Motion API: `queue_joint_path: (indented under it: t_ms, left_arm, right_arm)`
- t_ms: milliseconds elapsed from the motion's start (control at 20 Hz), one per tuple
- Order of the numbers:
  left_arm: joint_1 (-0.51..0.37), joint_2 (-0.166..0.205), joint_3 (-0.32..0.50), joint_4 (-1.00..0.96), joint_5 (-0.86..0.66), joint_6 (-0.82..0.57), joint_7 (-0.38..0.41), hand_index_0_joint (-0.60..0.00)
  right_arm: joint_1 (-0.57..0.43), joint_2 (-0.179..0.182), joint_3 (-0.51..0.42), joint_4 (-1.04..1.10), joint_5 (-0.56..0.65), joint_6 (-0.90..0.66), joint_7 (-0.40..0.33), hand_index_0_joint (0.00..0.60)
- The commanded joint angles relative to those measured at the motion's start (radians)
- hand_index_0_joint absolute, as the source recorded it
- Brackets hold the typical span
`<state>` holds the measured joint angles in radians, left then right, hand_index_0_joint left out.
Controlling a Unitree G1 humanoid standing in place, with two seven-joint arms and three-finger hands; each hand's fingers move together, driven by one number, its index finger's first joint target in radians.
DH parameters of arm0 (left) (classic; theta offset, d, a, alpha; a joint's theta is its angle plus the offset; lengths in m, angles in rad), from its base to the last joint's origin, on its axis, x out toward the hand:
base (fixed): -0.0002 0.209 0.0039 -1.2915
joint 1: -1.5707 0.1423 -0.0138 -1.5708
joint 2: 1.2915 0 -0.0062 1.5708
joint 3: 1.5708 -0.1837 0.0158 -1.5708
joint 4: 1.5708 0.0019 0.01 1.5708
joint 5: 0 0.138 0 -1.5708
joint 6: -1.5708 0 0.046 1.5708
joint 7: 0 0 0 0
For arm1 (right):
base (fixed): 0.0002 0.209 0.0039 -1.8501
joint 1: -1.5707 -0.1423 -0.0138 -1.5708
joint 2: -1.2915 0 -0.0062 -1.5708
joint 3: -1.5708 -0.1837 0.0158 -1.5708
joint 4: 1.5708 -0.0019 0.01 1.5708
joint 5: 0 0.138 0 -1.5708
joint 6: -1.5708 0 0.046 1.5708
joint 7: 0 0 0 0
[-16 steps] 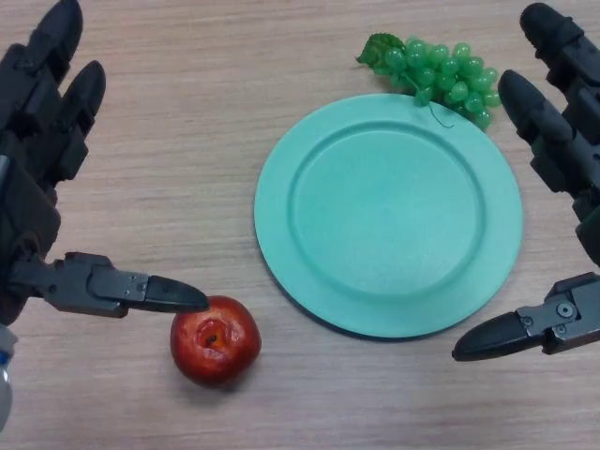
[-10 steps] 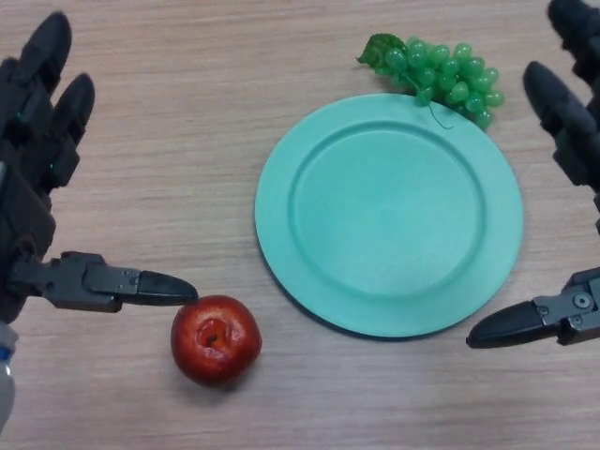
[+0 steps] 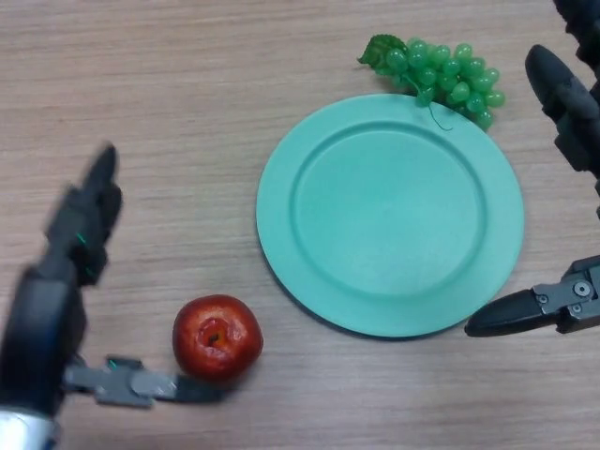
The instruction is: Pick up the red apple and place it on the plate
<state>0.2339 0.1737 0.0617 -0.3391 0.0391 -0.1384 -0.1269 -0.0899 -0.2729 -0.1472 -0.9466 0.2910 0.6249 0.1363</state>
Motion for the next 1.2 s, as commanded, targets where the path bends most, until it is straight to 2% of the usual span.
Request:
queue_joint_path:
  t_ms: [50,300,550,600,650,700,750,800,950,1100,1200]
  left_arm:
    - [-0.012,0.017,-0.019,0.06,0.067,-0.267,0.089,0.0]
    - [-0.065,0.025,-0.108,0.273,0.169,-0.316,0.159,0.0]
    - [-0.066,0.028,-0.131,0.322,0.159,-0.274,0.181,0.0]
    - [-0.065,0.029,-0.131,0.322,0.158,-0.276,0.178,-0.099]
    - [-0.063,0.032,-0.13,0.327,0.156,-0.29,0.172,-0.251]
    - [-0.062,0.034,-0.129,0.335,0.166,-0.31,0.172,-0.349]
    - [-0.063,0.037,-0.126,0.352,0.205,-0.334,0.177,-0.5]
    - [-0.063,0.045,-0.13,0.361,0.252,-0.323,0.157,-0.596]
    - [-0.066,0.058,-0.117,0.341,0.298,-0.307,0.138,-0.6]
    - [-0.041,0.062,-0.084,0.244,0.349,-0.328,0.167,-0.6]
    - [-0.032,0.052,-0.058,0.137,0.318,-0.343,0.195,-0.6]
  right_arm:
    - [-0.03,-0.029,-0.045,-0.053,0.085,-0.124,-0.039,0.0]
    - [-0.043,-0.031,-0.036,-0.052,0.09,-0.132,-0.055,0.0]
    - [-0.042,-0.036,-0.051,-0.053,0.107,-0.133,-0.056,0.0]
    - [-0.042,-0.036,-0.051,-0.053,0.108,-0.133,-0.056,0.0]
    - [-0.042,-0.037,-0.053,-0.054,0.11,-0.133,-0.057,0.0]
    - [-0.043,-0.038,-0.055,-0.054,0.113,-0.131,-0.058,0.0]
    - [-0.044,-0.041,-0.059,-0.053,0.12,-0.128,-0.06,0.0]
    - [-0.046,-0.044,-0.063,-0.053,0.127,-0.124,-0.063,0.0]
    - [-0.046,-0.045,-0.062,-0.05,0.126,-0.123,-0.062,0.0]
    - [-0.038,-0.038,-0.052,-0.049,0.114,-0.132,-0.057,0.0]
    - [-0.044,-0.042,-0.056,-0.049,0.118,-0.124,-0.061,0.0]
